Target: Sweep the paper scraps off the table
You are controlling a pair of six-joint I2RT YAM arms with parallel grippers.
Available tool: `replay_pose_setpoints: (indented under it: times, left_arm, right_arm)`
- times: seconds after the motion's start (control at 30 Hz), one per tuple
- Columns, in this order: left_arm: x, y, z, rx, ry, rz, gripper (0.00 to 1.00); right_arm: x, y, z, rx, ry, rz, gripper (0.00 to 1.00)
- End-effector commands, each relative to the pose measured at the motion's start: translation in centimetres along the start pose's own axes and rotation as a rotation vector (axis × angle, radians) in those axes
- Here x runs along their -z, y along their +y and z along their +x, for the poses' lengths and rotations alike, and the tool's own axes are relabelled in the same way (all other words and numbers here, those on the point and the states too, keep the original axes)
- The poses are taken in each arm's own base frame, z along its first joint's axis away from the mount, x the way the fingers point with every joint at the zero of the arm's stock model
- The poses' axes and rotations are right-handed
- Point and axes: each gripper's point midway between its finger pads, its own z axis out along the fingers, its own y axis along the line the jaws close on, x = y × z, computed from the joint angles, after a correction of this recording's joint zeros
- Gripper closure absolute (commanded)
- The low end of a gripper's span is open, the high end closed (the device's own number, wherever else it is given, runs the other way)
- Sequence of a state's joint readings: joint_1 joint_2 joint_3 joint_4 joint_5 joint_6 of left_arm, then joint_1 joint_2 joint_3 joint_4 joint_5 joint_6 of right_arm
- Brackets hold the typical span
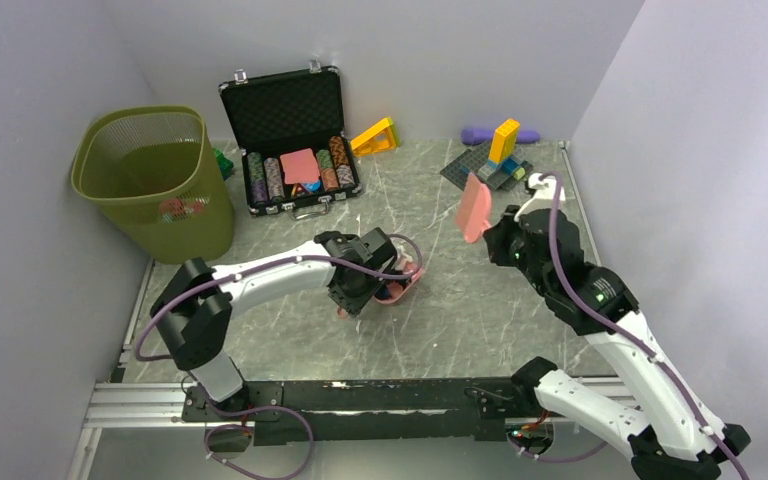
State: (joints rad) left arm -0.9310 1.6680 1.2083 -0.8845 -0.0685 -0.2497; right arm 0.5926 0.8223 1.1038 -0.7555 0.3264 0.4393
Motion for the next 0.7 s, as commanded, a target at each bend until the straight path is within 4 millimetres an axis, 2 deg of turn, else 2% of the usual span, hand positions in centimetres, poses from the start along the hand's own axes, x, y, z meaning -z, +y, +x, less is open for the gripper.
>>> replay_pose_setpoints:
  times: [0.0,0.13,0.3,0.47,0.67]
  left_arm:
    - [4.2,1.6,-1.6,0.066,-0.114,-0.044,1.00]
    - [7.5,3.8,-2.6,0.126,-0.200,-0.039,1.00]
    - [13.0,8.0,-4.3,0.228,-0.338,-0.054,1.00]
    - [19.6,13.0,-6.0,0.335,-0.512,-0.100,1.00]
    - [26.6,18.0,-7.2,0.453,-0.683,-0.064,1.00]
  right_arm:
    - [1.3,-2.5,-2.8,-0.102,-0.151,0.129,1.00]
    - [1.7,-3.2,-2.9,-0.099,-0.163,0.156,1.00]
    - [1.6,-3.3,-2.8,-0.091,-0.162,0.159,1.00]
    - [1.4,-2.4,-2.8,-0.089,-0.149,0.119,1.00]
    - [0.6,-1.2,-2.2,-0.094,-0.122,0.068,1.00]
